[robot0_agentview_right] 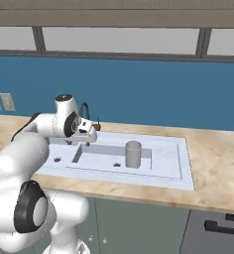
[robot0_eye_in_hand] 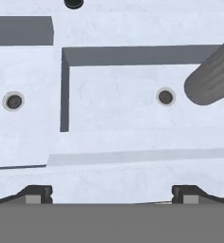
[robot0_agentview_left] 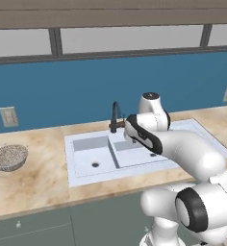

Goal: Place the strainer in the left basin and the glass cup in the right basin of the sink.

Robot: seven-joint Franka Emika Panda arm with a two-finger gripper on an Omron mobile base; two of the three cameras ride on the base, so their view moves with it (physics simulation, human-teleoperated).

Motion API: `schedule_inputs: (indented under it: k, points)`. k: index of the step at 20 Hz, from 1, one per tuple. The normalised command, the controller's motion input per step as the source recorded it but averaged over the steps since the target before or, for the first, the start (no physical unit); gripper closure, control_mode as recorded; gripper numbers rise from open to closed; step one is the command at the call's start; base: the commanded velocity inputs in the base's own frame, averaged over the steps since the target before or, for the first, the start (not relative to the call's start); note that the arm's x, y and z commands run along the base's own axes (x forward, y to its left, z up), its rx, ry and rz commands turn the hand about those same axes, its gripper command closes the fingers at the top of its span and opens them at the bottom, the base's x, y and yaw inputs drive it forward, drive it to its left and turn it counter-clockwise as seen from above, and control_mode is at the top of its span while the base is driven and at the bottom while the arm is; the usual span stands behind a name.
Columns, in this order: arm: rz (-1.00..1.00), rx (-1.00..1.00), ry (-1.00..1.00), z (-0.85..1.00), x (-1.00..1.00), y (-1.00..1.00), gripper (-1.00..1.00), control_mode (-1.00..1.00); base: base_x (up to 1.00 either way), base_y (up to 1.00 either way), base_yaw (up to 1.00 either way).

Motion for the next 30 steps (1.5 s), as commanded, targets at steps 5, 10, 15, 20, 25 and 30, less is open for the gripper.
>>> schedule_inputs:
  k: [5, 10, 15, 20, 25, 30]
  points:
    - [0.00, 0.00, 0.00, 0.00, 0.00, 0.00, -1.00, 1.00, 0.01, 0.59, 0.00]
    - [0.00, 0.00, 0.00, 0.00, 0.00, 0.00, -1.00, 1.00, 0.03, 0.49, -0.01]
    - [0.00, 0.00, 0.00, 0.00, 0.00, 0.00, -1.00, 1.00, 0.06, 0.56, -0.02]
    - [0.00, 0.00, 0.00, 0.00, 0.00, 0.00, -1.00, 1.00, 0.08, 0.56, -0.03]
    - [-0.03, 0.00, 0.00, -0.02, 0.09, 0.33, -1.00, -1.00, 0.05, 0.23, -0.02]
    - [-0.04, 0.00, 0.03, -0.03, 0.27, 0.59, -1.00, -1.00, 0.00, 0.00, 0.00]
